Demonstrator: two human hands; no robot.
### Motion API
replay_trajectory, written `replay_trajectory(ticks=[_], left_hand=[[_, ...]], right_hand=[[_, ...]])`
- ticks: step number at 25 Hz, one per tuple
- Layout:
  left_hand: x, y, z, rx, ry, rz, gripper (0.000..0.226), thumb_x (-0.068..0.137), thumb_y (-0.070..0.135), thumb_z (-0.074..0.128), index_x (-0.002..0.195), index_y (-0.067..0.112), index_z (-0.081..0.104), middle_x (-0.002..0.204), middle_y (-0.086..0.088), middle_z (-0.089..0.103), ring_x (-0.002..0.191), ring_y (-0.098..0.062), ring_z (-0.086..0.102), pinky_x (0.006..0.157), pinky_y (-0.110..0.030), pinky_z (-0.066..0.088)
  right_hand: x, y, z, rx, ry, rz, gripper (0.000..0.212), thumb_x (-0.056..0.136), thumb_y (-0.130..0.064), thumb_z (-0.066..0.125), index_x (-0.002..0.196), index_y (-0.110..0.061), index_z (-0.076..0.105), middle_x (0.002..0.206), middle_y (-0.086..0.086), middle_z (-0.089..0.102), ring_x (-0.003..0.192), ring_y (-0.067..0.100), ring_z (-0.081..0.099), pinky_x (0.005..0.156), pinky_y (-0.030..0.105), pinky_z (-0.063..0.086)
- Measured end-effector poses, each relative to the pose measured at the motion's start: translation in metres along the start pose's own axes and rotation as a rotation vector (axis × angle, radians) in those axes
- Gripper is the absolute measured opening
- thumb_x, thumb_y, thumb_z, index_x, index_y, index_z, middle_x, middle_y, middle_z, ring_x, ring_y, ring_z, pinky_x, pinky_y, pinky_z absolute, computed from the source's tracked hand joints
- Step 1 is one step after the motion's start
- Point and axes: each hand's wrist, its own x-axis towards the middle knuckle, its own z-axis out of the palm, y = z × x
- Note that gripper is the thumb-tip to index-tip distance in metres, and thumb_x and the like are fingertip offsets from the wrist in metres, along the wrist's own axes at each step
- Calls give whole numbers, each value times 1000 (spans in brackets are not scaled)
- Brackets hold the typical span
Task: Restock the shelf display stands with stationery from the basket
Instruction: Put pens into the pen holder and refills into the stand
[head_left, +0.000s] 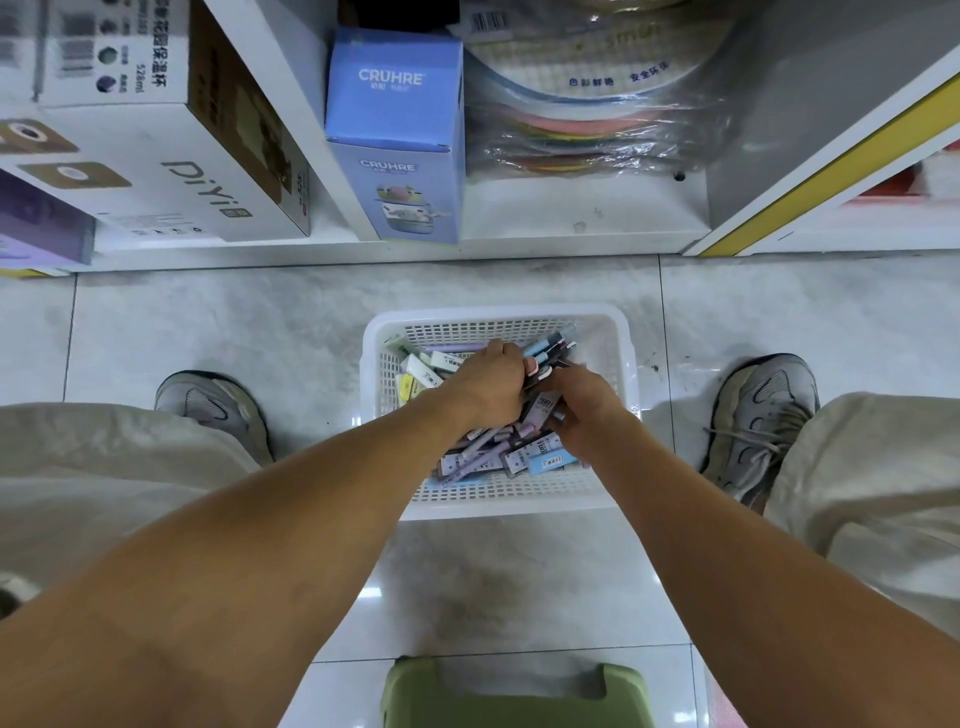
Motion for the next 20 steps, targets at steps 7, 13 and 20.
replay_trajectory(ticks=[7, 13, 20], left_hand=[[2, -5, 6, -409, 75, -132, 51, 73, 15, 77, 114, 14, 47, 99, -6, 61, 89, -23, 62, 66, -29, 49], [-7, -6, -8, -683, 194, -225, 41, 63, 11, 79, 99, 19, 62, 86, 1, 69, 77, -15, 68, 61, -25, 53], [-37, 3, -51, -846, 140, -213, 35, 60, -4, 79, 89, 8, 64, 78, -11, 71, 58, -15, 69, 46, -25, 51]], right_hand=[[1, -1, -11, -249, -240, -65, 37, 79, 18, 51, 103, -1, 72, 86, 14, 74, 71, 25, 72, 57, 31, 56], [0, -6, -18, -311, -291, -265, 35, 79, 21, 62, 101, -4, 73, 100, 23, 74, 92, 37, 72, 80, 46, 61], [-33, -38, -33, -447, -256, -330, 11, 88, 8, 67, 94, 0, 71, 90, 17, 76, 83, 30, 74, 71, 39, 62]])
